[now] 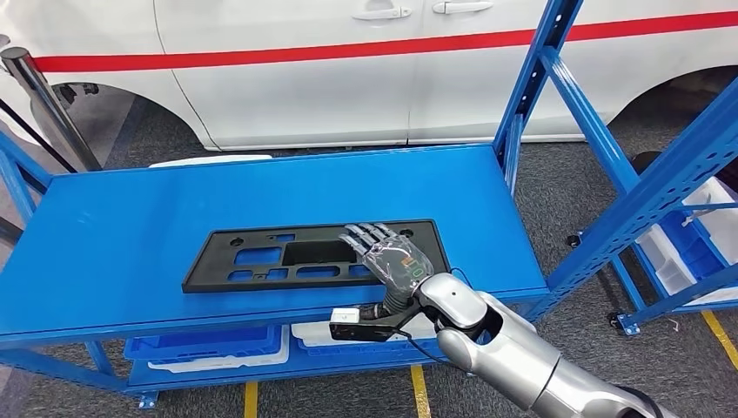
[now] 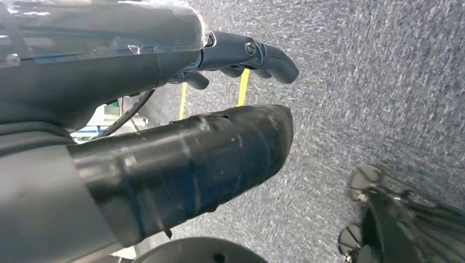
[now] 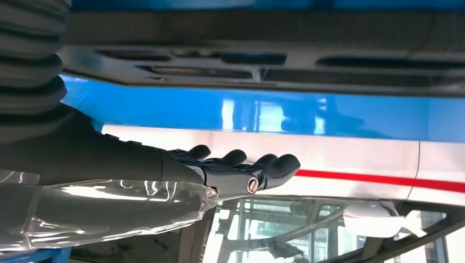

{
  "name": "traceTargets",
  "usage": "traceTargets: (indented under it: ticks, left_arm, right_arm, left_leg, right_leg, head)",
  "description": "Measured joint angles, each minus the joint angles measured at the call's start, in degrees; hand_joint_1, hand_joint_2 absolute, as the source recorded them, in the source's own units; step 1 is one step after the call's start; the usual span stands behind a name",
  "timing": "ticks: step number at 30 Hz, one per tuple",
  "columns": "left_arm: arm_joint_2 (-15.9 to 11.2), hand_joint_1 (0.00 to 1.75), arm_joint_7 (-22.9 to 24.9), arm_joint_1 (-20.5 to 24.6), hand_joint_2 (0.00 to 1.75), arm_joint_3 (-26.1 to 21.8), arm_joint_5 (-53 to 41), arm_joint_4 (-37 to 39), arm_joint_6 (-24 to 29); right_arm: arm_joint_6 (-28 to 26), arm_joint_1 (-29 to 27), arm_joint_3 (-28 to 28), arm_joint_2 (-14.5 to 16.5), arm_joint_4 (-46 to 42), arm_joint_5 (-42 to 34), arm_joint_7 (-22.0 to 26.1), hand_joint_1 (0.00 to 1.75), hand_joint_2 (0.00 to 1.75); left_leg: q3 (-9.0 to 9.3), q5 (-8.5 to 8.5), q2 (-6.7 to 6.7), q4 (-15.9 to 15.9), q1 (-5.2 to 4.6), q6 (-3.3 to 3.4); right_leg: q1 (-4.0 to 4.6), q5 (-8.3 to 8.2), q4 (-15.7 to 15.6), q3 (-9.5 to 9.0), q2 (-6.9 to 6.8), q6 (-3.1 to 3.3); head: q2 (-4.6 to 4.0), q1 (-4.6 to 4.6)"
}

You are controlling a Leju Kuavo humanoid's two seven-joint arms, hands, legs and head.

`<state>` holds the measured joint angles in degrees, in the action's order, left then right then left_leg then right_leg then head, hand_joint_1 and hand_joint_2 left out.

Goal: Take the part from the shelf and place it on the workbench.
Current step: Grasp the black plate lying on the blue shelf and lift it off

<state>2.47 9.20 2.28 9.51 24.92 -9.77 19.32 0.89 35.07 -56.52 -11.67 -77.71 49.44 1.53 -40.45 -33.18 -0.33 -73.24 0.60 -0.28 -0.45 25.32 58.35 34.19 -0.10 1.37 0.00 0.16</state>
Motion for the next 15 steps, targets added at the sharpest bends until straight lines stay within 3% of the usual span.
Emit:
traceTargets:
  ticks: [1, 2, 5, 7, 8, 11, 12, 15]
  left_arm:
    - [0.0, 0.0, 0.0, 0.0, 0.0, 0.0, 0.0, 0.0, 0.0]
    - [0.0, 0.0, 0.0, 0.0, 0.0, 0.0, 0.0, 0.0, 0.0]
    - [-0.1, 0.0, 0.0, 0.0, 0.0, 0.0, 0.0, 0.0, 0.0]
    - [-0.1, 0.0, 0.0, 0.0, 0.0, 0.0, 0.0, 0.0, 0.0]
    - [-0.1, 0.0, 0.0, 0.0, 0.0, 0.0, 0.0, 0.0, 0.0]
    - [-0.1, 0.0, 0.0, 0.1, 0.0, 0.0, 0.0, 0.0, 0.0]
    - [-0.1, 0.0, 0.0, 0.0, 0.0, 0.0, 0.0, 0.0, 0.0]
    - [-0.2, 0.0, 0.0, 0.0, 0.0, 0.0, 0.1, 0.0, 0.0]
  right_arm:
    - [0.0, 0.0, -0.1, 0.0, 0.1, 0.0, 0.0, 0.0, 1.75]
    - [0.0, -0.1, -0.2, 0.0, 0.1, 0.0, 0.0, 0.0, 1.75]
    - [0.1, 0.1, -0.2, 0.0, 0.2, -0.2, 0.0, 0.0, 1.75]
    - [0.3, 0.2, -0.2, 0.0, 0.2, -0.4, 0.0, 0.0, 1.75]
    - [0.4, 0.3, -0.2, 0.0, 0.2, -0.5, 0.0, 0.16, 1.75]
    - [0.5, 0.5, -0.2, 0.0, 0.2, -0.6, 0.0, 1.37, 1.75]
    - [0.5, 0.6, -0.2, 0.0, 0.2, -0.6, 0.0, 1.63, 1.75]
    - [0.7, 0.6, -0.4, -0.1, 0.4, -0.9, 0.0, 1.68, 1.75]
  left_leg:
    - [-0.79, 0.01, 0.0, -1.5, 0.02, -0.06]
    - [-0.49, 1.11, 0.01, -0.7, 0.04, -0.07]
    - [4.45, 6.34, 0.03, 9.8, 0.08, 0.17]
    - [6.1, 7.16, -0.07, 13.6, -0.03, 0.64]
    - [6.18, 7.13, -0.14, 13.7, -0.16, 0.97]
    - [6.31, 7.48, -0.12, 14.1, -0.1, 1.98]
    - [6.35, 7.58, -0.07, 14.2, -0.02, 2.25]
    - [6.26, 7.6, 0.01, 14.2, -0.18, 2.61]
  right_leg:
    - [0.03, 0.06, 0.1, 0.0, -0.02, 0.03]
    - [0.03, 0.14, 0.2, -0.01, -0.01, 0.03]
    - [0.08, 0.58, 0.8, 0.01, 0.15, -0.45]
    - [0.24, 0.74, 1.1, 0.19, 0.22, -0.99]
    - [0.3, 0.72, 1.2, 0.23, 0.23, -1.26]
    - [0.12, 1.59, 2.2, 0.57, 0.22, -2.09]
    - [0.05, 2.94, 4.3, 1.5, 0.21, -2.34]
    - [-0.07, 7.72, 14.8, 6.52, 0.15, -2.75]
  head:
    - [0.0, 0.0]
    - [0.0, -0.01]
    - [0.0, 0.0]
    - [0.0, 0.02]
    - [0.0, 0.02]
    - [0.0, 0.05]
    - [0.0, 0.05]
    - [0.0, 0.04]
